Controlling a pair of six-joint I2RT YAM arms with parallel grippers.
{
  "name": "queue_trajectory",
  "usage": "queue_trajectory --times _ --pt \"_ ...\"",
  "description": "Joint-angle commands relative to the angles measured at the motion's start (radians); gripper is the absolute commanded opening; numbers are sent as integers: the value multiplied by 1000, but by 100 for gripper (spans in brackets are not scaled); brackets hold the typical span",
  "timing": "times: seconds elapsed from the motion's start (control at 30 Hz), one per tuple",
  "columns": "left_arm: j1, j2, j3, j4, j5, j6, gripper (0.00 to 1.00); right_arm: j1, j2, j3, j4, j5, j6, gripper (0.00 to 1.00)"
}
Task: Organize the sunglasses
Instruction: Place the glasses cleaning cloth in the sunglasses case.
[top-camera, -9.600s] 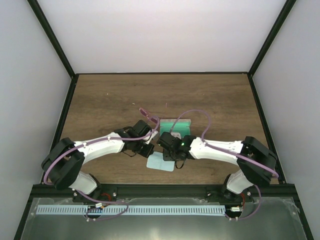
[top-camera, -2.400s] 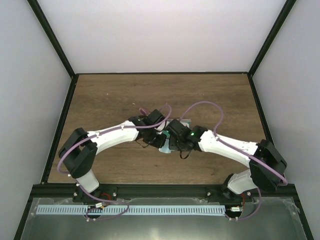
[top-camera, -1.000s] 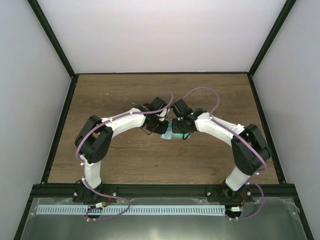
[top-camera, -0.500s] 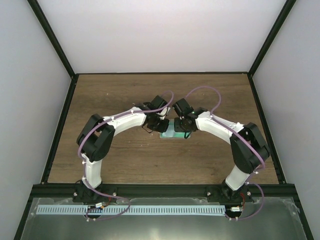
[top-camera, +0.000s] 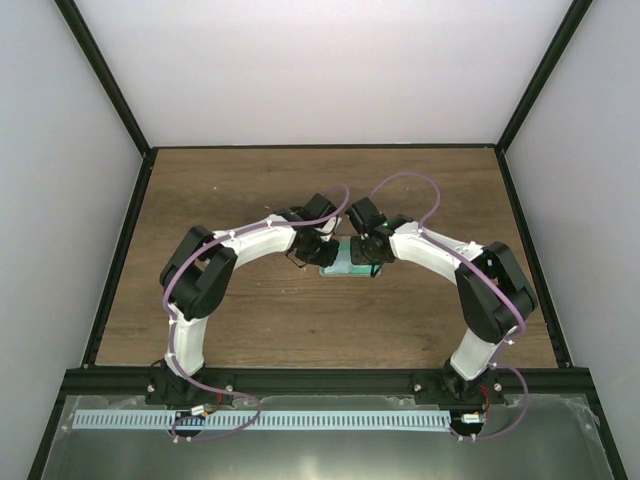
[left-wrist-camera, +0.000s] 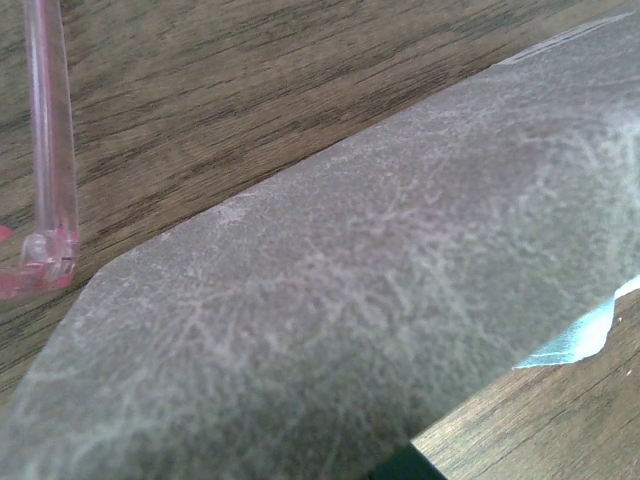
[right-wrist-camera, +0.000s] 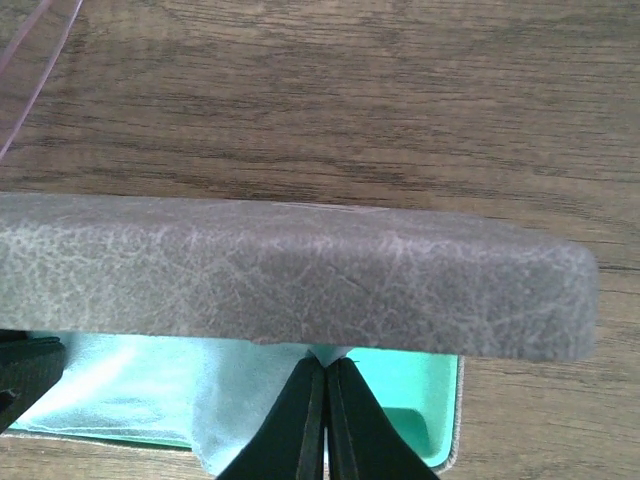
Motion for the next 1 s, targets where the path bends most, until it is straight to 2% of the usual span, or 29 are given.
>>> queue_trajectory --times 0.0,0.97 --pt "3 12 19 5 1 5 4 -11 13 38 5 16 -21 1" --pt "4 1 -9 -13 -35 23 8 -11 -16 -33 6 4 4 1"
